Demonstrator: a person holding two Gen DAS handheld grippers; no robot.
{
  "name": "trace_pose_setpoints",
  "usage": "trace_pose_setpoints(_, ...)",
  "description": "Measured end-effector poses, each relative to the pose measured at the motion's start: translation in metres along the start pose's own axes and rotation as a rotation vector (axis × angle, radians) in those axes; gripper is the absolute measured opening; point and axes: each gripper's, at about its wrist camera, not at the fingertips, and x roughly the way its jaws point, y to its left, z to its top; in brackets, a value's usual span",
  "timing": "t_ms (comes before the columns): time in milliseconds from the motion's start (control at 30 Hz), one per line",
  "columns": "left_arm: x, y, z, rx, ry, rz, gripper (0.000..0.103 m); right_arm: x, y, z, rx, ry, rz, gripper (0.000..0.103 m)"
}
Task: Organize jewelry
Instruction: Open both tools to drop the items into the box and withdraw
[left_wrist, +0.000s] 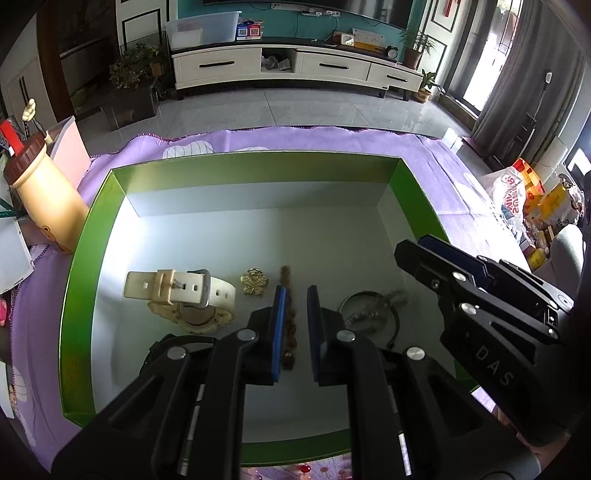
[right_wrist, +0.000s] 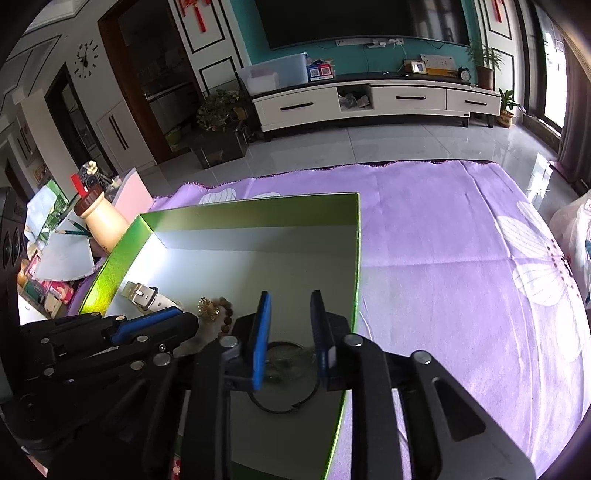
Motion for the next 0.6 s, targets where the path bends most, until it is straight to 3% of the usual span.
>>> trace_pose_setpoints(67, -0.004, -0.001, -0.001, 0.005, -0.008, -0.003, 0.014, -0.005, 0.000, -0.002, 0.001, -0.008, 0.012, 0.022)
trace_pose_setpoints(300, -0.033, -0.003, -0.006, 0.023, -0.071, -0.014, 0.056, -0.040, 0.004, -0.017, -0.020, -0.058, 0.027, 0.023)
trace_pose_setpoints(367, -0.044, -0.002, -0.009, 0.023, -0.089, -0.011, 0.064, -0.052, 0.006, -0.022, -0.031, -0.070, 0.033, 0.024)
trace_pose_setpoints(600, -0.086, 0.020, -0.034, -0.031, -0.129, -0.012, 0.093, -0.087, 0.019, -0.049, -0.074, -0.075, 0.057, 0.047)
